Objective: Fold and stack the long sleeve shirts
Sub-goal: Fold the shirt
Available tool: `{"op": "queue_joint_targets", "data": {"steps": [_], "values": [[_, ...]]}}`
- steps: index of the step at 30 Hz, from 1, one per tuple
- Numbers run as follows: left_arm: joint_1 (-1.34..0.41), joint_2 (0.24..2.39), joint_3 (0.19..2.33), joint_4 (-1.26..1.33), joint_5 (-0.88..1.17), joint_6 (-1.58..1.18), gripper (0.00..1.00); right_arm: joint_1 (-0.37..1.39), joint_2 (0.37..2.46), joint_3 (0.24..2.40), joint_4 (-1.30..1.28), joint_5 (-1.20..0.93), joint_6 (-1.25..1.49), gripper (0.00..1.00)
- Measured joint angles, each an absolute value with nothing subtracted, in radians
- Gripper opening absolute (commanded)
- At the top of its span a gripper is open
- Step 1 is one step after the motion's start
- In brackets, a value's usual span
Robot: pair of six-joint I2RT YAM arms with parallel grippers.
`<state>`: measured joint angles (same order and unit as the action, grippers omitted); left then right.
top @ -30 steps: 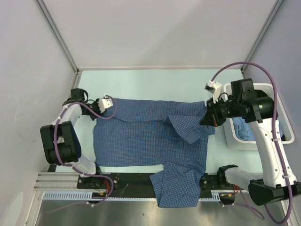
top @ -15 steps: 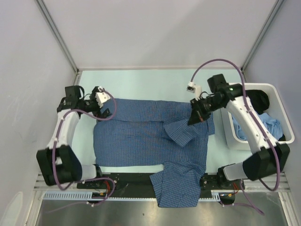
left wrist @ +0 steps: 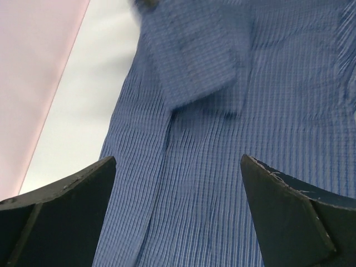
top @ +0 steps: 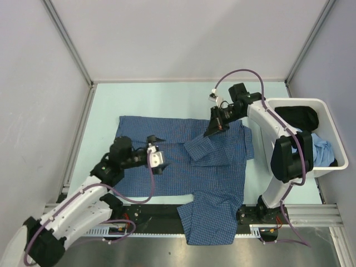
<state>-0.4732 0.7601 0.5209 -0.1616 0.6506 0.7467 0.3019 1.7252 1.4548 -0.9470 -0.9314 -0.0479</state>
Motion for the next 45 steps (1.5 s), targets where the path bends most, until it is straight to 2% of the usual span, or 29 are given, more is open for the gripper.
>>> {"op": "queue_joint_targets", "data": {"steps": [3, 8, 16, 21, 24, 25, 27, 28, 29, 30, 31, 33, 37, 45], "values": [[-0.649, 0.834, 0.507, 0.001, 0.523, 0.669, 0.99, 0.304, 1.763, 1.481, -0.891, -0.97, 0.033, 0.0], [-0.826, 1.051, 0.538, 0.218, 0.326, 0.58, 0.99, 0.304, 1.784, 1.499, -0.831, -1.0, 0.128, 0.0], [-0.962, 1.225, 0.549, 0.517, 0.146, 0.583, 0.99, 0.278, 1.79, 1.466, -0.726, -1.081, 0.289, 0.0], [-0.982, 1.331, 0.549, 0.661, 0.055, 0.648, 0.99, 0.264, 1.789, 1.41, -0.673, -1.128, 0.363, 0.0], [-0.983, 1.366, 0.55, 0.701, 0.012, 0.676, 0.85, 0.262, 1.789, 1.377, -0.657, -1.15, 0.393, 0.0], [-0.983, 1.373, 0.552, 0.708, 0.001, 0.684, 0.75, 0.261, 1.789, 1.372, -0.654, -1.155, 0.395, 0.0], [-0.984, 1.382, 0.557, 0.711, -0.015, 0.698, 0.63, 0.257, 1.783, 1.355, -0.648, -1.164, 0.401, 0.0], [-0.984, 1.381, 0.559, 0.711, -0.017, 0.701, 0.62, 0.255, 1.779, 1.348, -0.646, -1.168, 0.405, 0.0], [-0.984, 1.38, 0.56, 0.712, -0.017, 0.705, 0.65, 0.252, 1.776, 1.34, -0.644, -1.172, 0.412, 0.0], [-0.984, 1.378, 0.56, 0.714, -0.017, 0.709, 0.77, 0.246, 1.774, 1.335, -0.641, -1.177, 0.42, 0.0], [-0.984, 1.374, 0.56, 0.712, -0.017, 0.712, 0.84, 0.237, 1.774, 1.33, -0.634, -1.181, 0.437, 0.0], [-0.986, 1.366, 0.56, 0.712, -0.015, 0.717, 0.92, 0.216, 1.774, 1.319, -0.604, -1.187, 0.484, 0.0], [-1.003, 1.367, 0.559, 0.734, -0.022, 0.716, 0.97, 0.185, 1.772, 1.272, -0.466, -1.2, 0.64, 0.0], [-1.033, 1.545, 0.598, 0.823, -0.106, 0.718, 0.97, 0.186, 1.747, 1.125, -0.273, -1.22, 0.915, 0.0]]}}
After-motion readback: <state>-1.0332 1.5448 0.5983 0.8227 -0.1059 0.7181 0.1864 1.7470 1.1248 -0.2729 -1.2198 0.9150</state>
